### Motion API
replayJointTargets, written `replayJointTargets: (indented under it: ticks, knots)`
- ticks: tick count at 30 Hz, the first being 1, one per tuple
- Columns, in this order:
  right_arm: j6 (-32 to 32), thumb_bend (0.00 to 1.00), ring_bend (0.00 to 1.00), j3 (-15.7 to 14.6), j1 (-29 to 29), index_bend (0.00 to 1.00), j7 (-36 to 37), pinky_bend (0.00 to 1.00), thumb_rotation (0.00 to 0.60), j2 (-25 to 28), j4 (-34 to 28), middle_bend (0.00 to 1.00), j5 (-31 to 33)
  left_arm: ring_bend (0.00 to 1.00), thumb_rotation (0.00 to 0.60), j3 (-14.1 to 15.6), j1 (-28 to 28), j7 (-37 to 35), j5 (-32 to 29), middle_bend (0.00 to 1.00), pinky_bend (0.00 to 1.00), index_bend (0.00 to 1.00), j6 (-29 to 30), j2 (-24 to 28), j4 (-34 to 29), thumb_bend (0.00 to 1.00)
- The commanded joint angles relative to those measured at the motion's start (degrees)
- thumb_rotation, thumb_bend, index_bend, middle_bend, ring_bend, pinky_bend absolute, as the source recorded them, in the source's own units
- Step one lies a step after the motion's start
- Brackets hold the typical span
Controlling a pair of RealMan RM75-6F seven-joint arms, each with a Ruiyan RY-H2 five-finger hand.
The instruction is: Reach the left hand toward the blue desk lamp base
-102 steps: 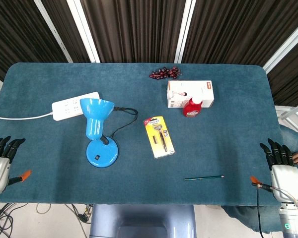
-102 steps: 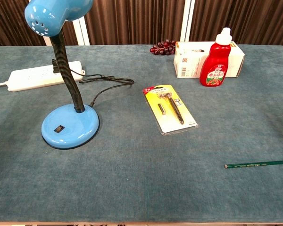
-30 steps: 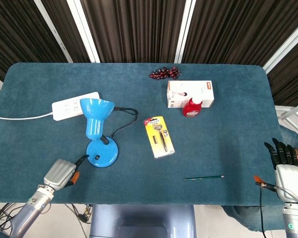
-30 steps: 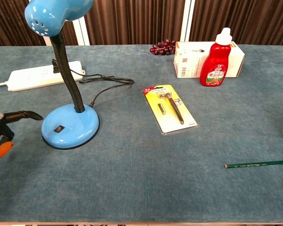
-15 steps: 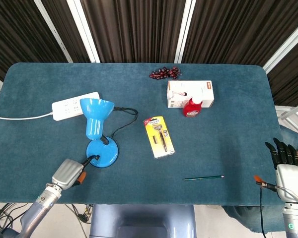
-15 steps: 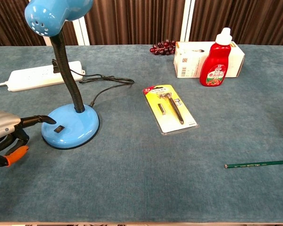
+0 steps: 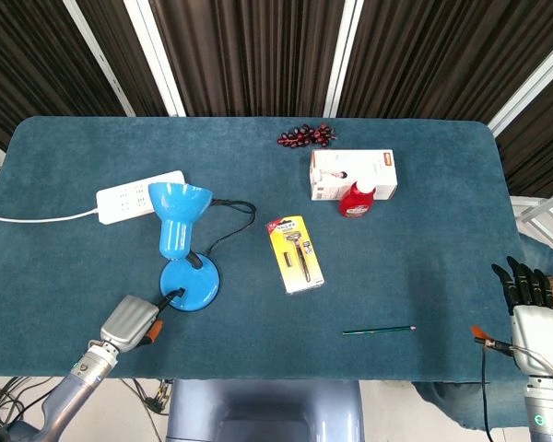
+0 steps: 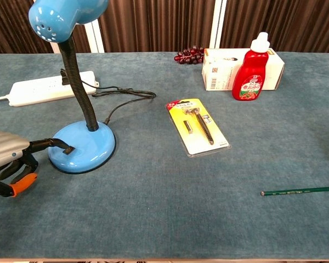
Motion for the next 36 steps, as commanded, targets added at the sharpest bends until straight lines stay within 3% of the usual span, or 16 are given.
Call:
replayJointTargets:
  ticks: [1, 15, 20, 22, 26, 29, 36]
  knots:
    - [0.0, 0.14, 0.04, 0.0, 0.0, 0.12, 0.1, 0.00, 0.600, 0.0, 0.0, 0.05, 0.0, 0.73, 0.600, 0.0, -0.1, 0.2, -0.3, 0.71, 0.78, 0.11, -0.2, -0.1, 0.1, 0.57]
    - [0.1, 0.14, 0.04, 0.2, 0.0, 0.12, 0.0, 0.00, 0.600, 0.0, 0.0, 0.05, 0.3, 0.72, 0.600, 0.3, -1.1, 0.3, -2.3, 0.69, 0.78, 0.11, -2.0, -0.4, 0.4, 0.56]
    - [0.2, 0.14, 0.04, 0.3, -0.1, 0.12, 0.0, 0.00, 0.600, 0.0, 0.0, 0.05, 0.4, 0.64, 0.600, -0.3, -1.1, 0.3, -2.0, 0.61, 0.77, 0.12, -0.3, 0.2, -0.5, 0.56]
    - [0.3, 0.14, 0.04, 0.4, -0.1, 0.12, -0.1, 0.00, 0.600, -0.1, 0.0, 0.05, 0.5, 0.56, 0.600, -0.8, -0.5, -0.1, -1.4, 0.55, 0.71, 0.13, 1.9, 1.1, -1.8, 0.54]
    - [0.4, 0.14, 0.04, 0.4, -0.1, 0.12, -0.2, 0.00, 0.600, -0.2, -0.1, 0.05, 0.4, 0.29, 0.600, -1.8, 1.7, -1.0, 1.5, 0.38, 0.43, 0.14, 9.7, 3.7, -4.7, 0.40]
    - [0.4, 0.14, 0.04, 0.3, -0.1, 0.12, -0.3, 0.00, 0.600, -0.3, -0.1, 0.05, 0.3, 0.13, 0.600, -2.6, 4.0, -0.6, 3.7, 0.26, 0.35, 0.14, 16.6, 5.7, -5.9, 0.27]
    - [-0.2, 0.14, 0.03, -0.2, 0.1, 0.12, -0.8, 0.00, 0.600, 0.1, -0.1, 0.05, -0.3, 0.02, 0.600, -0.9, 11.2, -5.8, 4.3, 0.19, 0.12, 0.14, 27.5, 12.1, -9.3, 0.21]
